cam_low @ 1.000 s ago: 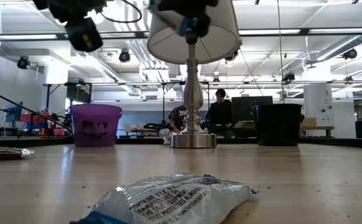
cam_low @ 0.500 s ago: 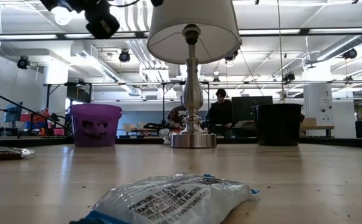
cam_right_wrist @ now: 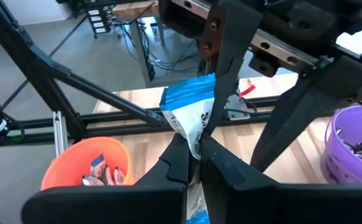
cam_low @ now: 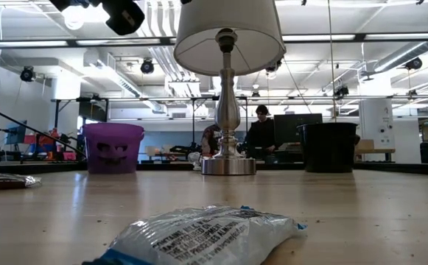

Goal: Organize candy in baskets
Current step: Put the white chocolate bar into the orange bucket

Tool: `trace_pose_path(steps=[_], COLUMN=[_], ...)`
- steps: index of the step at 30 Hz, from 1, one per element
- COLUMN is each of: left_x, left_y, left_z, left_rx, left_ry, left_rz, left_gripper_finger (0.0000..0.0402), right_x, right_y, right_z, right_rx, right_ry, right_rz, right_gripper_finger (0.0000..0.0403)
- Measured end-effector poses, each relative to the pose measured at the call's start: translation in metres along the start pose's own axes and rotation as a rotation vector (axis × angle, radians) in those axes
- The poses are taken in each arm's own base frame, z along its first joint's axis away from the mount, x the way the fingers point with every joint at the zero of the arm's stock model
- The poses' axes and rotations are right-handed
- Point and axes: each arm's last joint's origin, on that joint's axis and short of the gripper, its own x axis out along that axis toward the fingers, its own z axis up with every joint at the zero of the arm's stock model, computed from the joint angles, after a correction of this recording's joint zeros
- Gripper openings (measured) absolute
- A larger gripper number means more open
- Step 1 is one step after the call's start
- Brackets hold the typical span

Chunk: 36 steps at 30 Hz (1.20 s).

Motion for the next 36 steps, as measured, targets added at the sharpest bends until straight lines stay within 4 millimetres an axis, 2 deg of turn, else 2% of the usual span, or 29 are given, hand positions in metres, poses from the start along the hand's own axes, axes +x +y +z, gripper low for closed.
trace_pose_path(steps=[6,14,36], left_x=[-0.0044,-0.0051,-0.0022], left_y=[-0.0059,-0.0076,-0.0024], left_z=[-0.0003,-0.0047,0.0043], left_rx=[0.016,-0.048,0.046], left_ry=[-0.006,0.024,-0.033], left_rz=[0.001,-0.003,0.027], left_gripper_finger=[0.0139,0.0139,0.0139], right_x=[-0.0024,-0.0048,-0.0033], right_y=[0.0045,0.0041,0.0019], right_z=[0.0021,0.0060,0.0093], right_rx=[-0.003,-0.012,-0.030], right_ry=[-0.011,-0.033,-0.084], right_rz=[-0.005,-0.079,-0.124], right_gripper_finger=[0.0013,0.0013,0.0013])
